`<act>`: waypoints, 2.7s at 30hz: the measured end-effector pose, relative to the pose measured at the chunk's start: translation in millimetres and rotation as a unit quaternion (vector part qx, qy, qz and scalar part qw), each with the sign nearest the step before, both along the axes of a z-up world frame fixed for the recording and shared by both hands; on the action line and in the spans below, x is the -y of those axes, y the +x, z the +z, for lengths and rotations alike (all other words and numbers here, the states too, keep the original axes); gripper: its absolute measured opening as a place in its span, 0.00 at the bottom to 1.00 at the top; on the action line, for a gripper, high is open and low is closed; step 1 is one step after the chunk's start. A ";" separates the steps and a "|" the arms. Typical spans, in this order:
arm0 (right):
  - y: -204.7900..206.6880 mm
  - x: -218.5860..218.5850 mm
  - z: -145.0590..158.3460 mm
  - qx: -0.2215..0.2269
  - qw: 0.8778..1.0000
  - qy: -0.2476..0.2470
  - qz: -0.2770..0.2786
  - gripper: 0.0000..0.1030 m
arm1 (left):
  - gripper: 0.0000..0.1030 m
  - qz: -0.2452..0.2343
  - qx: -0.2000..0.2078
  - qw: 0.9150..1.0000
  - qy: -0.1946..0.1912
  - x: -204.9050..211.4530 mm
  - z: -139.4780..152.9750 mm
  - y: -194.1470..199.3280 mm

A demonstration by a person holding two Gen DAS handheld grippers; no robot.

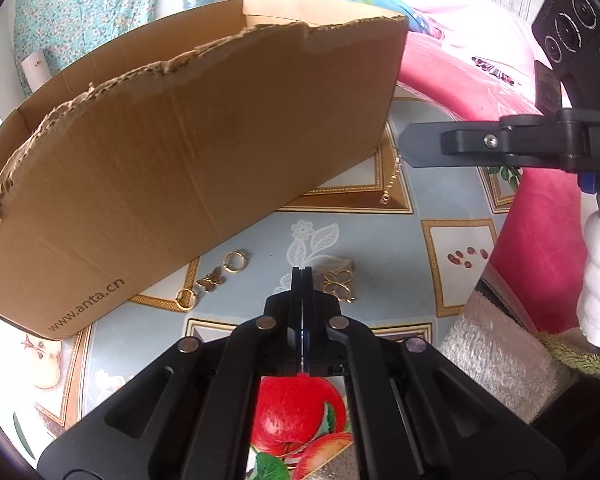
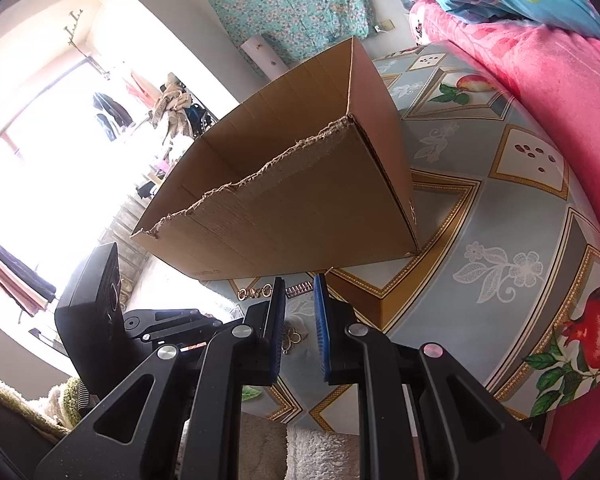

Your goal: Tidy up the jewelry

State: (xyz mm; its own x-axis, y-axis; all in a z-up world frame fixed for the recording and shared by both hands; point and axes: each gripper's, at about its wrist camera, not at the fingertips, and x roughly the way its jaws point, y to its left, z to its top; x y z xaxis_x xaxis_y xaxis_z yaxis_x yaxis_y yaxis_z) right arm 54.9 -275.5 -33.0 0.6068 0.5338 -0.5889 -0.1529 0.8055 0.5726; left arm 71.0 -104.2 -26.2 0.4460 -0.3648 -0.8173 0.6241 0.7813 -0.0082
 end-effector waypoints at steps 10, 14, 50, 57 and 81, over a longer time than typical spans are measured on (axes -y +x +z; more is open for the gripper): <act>2.6 -2.9 -0.1 0.000 1.000 -0.001 0.002 0.14 | 0.01 -0.029 -0.017 0.999 -0.025 13.7 -0.9 -16.5; 2.3 -2.0 1.2 0.001 1.000 -0.002 0.001 0.14 | 0.16 -0.031 -0.015 0.999 -0.025 17.5 0.3 -18.4; -7.6 -1.2 2.9 0.002 1.000 0.002 -0.011 0.14 | 0.11 0.008 -0.022 1.000 -0.018 19.1 8.2 -18.2; -8.5 -1.9 3.6 0.001 1.000 0.004 -0.013 0.14 | 0.25 0.014 -0.011 1.000 -0.007 22.2 2.2 -20.0; -15.3 1.7 3.8 0.004 1.000 0.008 -0.020 0.14 | 0.01 0.065 0.001 0.997 -0.032 7.8 6.9 -15.5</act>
